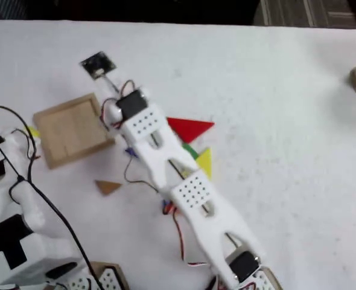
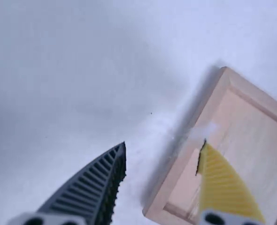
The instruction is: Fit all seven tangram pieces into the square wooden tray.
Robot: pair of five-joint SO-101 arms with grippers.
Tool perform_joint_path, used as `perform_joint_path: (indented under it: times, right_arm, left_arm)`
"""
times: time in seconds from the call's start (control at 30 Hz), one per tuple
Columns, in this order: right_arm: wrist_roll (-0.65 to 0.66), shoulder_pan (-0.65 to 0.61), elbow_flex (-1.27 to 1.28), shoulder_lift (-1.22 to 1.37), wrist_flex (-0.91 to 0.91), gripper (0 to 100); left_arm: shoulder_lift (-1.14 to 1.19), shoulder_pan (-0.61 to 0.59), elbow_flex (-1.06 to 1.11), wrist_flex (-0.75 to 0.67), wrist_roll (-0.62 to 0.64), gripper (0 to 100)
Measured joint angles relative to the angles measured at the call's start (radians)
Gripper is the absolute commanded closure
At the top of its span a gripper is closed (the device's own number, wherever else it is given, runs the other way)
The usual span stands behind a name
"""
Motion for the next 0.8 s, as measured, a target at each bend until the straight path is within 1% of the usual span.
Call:
perform_joint_path:
  times: [0.13,0.33,0.53,0.6,0.73,0.8]
  right_arm:
    - [-0.008,-0.017,0.000,0.098,-0.092,75.5]
    - [0.061,-0.017,-0.005,0.169,-0.144,82.3]
    - [0.072,-0.017,-0.020,0.187,-0.141,98.7]
    - [0.077,-0.017,-0.020,0.187,-0.118,97.4]
    - [0.141,-0.020,-0.020,0.172,-0.005,98.2]
    - [0.158,-0.020,-0.014,0.166,0.025,98.2]
  left_arm:
    - [0.000,0.000,0.000,0.000,0.000,73]
    - [0.000,0.000,0.000,0.000,0.000,73]
    - [0.000,0.000,0.000,0.000,0.000,73]
    - [0.000,0.000,0.000,0.000,0.000,73]
    - [0.000,0.000,0.000,0.000,0.000,73]
    - [0.000,0.000,0.000,0.000,-0.012,73]
